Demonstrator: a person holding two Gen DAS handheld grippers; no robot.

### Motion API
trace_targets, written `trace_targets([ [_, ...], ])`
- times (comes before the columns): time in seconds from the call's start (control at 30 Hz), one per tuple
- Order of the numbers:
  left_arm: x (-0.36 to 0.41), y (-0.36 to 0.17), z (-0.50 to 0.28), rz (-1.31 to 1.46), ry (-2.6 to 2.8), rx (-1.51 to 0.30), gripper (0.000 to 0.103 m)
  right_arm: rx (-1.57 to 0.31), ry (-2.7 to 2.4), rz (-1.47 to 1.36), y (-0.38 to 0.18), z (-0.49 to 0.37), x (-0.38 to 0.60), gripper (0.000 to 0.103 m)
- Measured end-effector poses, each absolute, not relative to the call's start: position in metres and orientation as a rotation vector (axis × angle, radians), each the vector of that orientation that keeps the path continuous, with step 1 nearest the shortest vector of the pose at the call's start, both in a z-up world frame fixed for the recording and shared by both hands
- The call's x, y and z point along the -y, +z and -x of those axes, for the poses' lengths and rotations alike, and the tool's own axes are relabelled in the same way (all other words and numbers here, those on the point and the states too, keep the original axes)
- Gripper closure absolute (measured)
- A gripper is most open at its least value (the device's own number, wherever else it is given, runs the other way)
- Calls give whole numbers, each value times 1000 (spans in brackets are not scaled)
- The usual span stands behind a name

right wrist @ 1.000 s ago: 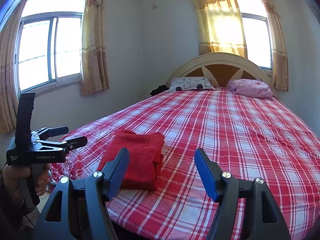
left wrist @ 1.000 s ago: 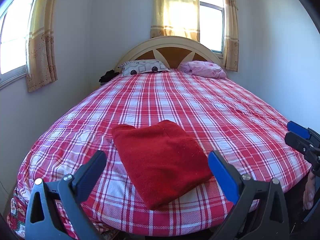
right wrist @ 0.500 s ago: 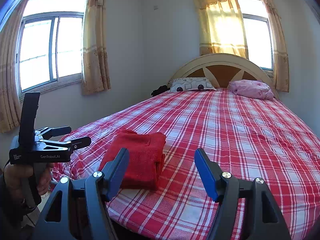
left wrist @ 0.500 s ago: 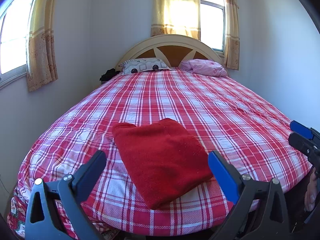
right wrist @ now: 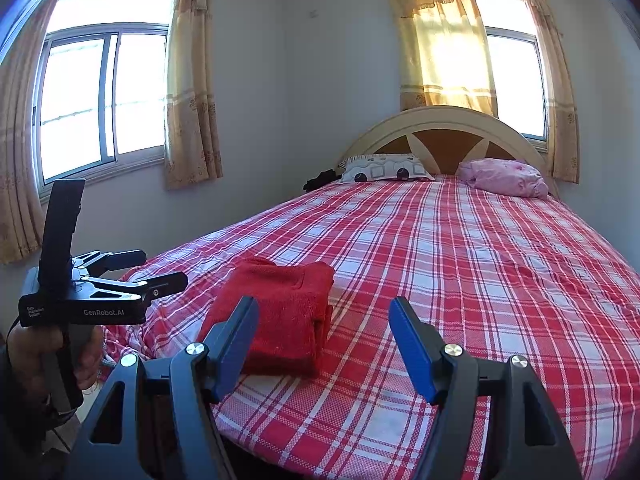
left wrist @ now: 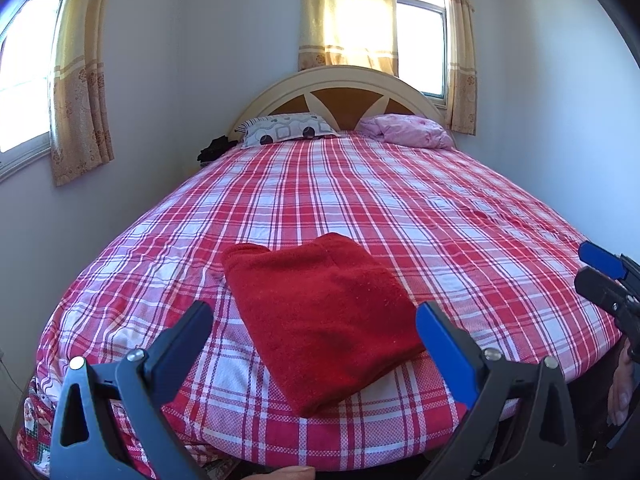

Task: Fold small clothes

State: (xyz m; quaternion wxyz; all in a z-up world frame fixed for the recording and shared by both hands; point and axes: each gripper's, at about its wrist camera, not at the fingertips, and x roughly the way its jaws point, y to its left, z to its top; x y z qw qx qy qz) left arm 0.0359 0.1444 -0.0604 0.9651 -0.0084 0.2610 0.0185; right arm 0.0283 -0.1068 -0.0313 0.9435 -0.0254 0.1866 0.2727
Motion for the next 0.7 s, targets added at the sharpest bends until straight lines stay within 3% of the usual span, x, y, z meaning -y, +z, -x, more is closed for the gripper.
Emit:
trace_targets([
  [0.7,-141,-65,-37,-26,74,-508,0,-396,560,56,-38,-27,98,35],
])
